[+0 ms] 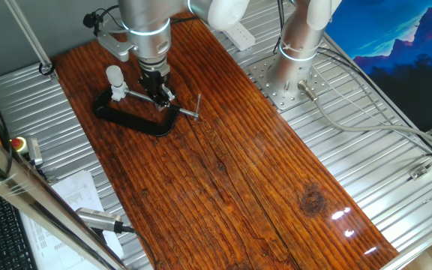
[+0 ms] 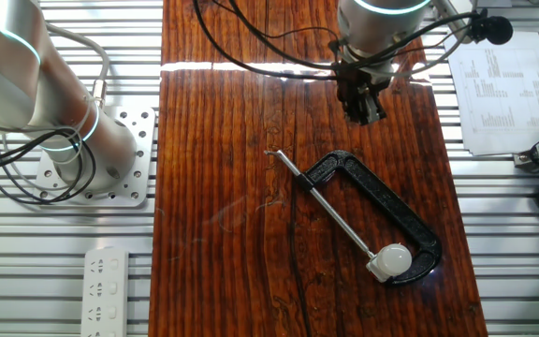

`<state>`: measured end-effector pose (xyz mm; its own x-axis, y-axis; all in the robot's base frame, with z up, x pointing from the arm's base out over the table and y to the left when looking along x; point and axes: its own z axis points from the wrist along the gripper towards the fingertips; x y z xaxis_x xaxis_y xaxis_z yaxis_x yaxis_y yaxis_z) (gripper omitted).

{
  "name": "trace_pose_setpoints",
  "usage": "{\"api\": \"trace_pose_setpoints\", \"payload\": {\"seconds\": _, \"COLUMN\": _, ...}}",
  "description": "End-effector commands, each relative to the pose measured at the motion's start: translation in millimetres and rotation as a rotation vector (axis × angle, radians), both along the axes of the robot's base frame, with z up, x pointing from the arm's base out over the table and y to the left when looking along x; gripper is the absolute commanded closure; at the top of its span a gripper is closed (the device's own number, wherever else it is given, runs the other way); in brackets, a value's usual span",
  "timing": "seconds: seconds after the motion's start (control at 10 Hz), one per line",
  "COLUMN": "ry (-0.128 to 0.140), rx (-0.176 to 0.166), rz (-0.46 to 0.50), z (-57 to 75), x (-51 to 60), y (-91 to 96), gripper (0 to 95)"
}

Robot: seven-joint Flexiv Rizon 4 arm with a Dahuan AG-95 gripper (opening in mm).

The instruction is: Take out the light bulb by rotating it

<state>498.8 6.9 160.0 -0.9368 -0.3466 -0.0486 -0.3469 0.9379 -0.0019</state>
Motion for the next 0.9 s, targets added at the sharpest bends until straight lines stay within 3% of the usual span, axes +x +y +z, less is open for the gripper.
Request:
{"api": "trace_pose_setpoints", "payload": {"seconds": 0.1, "ry": -0.001, "rx": 0.000, "rz": 0.000, "z": -0.3, "x": -0.4, "y": 0.1, "gripper": 95.0}}
{"api": "trace_pose_setpoints", "payload": {"seconds": 0.9, "ry": -0.006, "rx": 0.000, "rz": -0.001, "z": -4.4, "x": -5.2, "y": 2.3, "gripper": 95.0}}
